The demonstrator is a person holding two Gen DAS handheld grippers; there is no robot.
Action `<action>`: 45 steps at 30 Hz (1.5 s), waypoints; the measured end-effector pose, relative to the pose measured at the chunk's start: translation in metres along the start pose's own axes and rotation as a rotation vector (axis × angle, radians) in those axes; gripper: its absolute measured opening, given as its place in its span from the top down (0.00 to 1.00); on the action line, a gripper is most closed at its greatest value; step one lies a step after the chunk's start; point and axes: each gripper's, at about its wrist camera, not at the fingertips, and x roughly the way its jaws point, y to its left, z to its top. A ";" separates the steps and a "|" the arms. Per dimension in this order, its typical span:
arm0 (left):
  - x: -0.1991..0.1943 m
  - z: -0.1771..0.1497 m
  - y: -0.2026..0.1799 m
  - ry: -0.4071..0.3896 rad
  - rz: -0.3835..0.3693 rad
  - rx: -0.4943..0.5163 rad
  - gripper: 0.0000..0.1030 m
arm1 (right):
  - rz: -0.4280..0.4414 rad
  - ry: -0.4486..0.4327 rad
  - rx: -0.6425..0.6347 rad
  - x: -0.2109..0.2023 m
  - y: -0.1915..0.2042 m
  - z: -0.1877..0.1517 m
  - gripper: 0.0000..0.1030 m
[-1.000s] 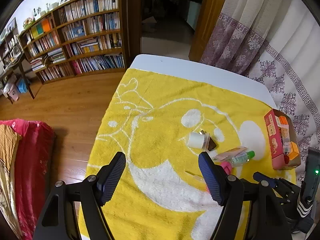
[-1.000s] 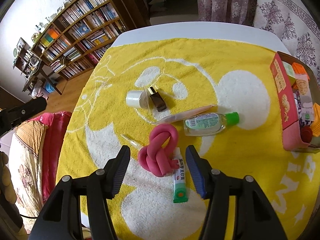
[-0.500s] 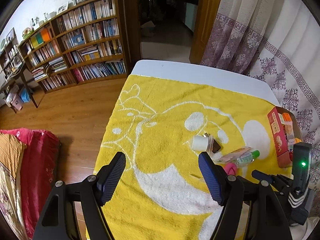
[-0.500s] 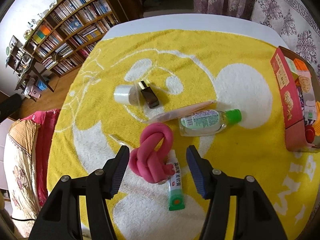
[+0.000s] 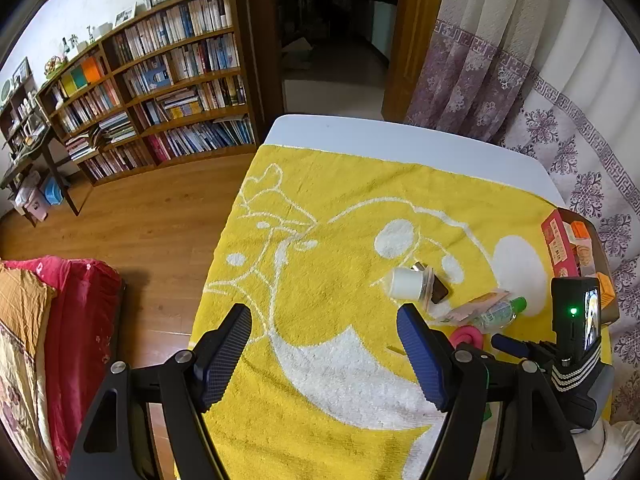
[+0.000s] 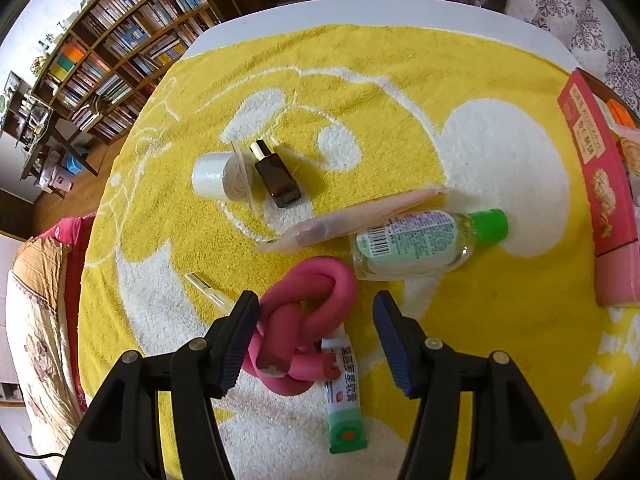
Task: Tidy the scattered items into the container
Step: 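Grasp the pink knotted foam curler with the right gripper, then grasp the white tape roll with the left gripper while the right lifts the curler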
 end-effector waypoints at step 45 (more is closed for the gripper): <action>0.027 -0.002 -0.029 0.107 -0.119 0.076 0.26 | 0.039 0.011 0.021 -0.005 -0.044 -0.022 0.41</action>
